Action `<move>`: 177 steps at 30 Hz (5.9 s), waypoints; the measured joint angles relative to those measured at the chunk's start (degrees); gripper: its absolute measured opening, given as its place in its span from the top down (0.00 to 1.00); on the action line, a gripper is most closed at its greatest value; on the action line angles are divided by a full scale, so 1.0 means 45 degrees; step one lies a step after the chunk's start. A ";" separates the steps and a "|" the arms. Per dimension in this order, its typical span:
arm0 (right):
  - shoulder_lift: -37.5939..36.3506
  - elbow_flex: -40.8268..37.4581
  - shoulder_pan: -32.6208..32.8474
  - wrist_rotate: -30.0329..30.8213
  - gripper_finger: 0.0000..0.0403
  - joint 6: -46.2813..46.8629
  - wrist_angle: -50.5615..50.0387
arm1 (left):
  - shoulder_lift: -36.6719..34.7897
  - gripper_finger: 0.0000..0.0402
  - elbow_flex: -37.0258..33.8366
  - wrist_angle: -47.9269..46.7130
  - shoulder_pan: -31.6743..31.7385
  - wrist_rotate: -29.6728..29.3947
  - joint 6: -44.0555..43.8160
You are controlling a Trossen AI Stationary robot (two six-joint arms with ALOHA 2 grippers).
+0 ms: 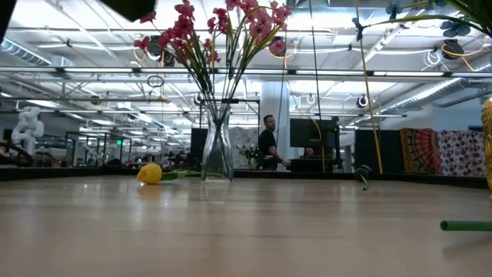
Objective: Sort flowers into vase by color
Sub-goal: Put the bottom black flower into the yellow vase
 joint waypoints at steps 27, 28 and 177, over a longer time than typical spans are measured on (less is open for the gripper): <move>0.0000 0.0000 -0.0001 0.0360 1.00 -0.1448 0.0092 | 0.1523 0.97 0.4298 -0.3597 0.0711 0.0480 0.1246; 0.0000 0.0000 -0.0001 0.0360 1.00 -0.1486 0.0092 | 0.1523 0.97 0.4306 -0.3586 0.0701 0.0508 0.1201; -0.0004 0.0000 -0.0001 0.2361 1.00 -0.2530 0.0048 | 0.2261 0.97 0.9019 -1.0468 0.1275 0.1117 0.1625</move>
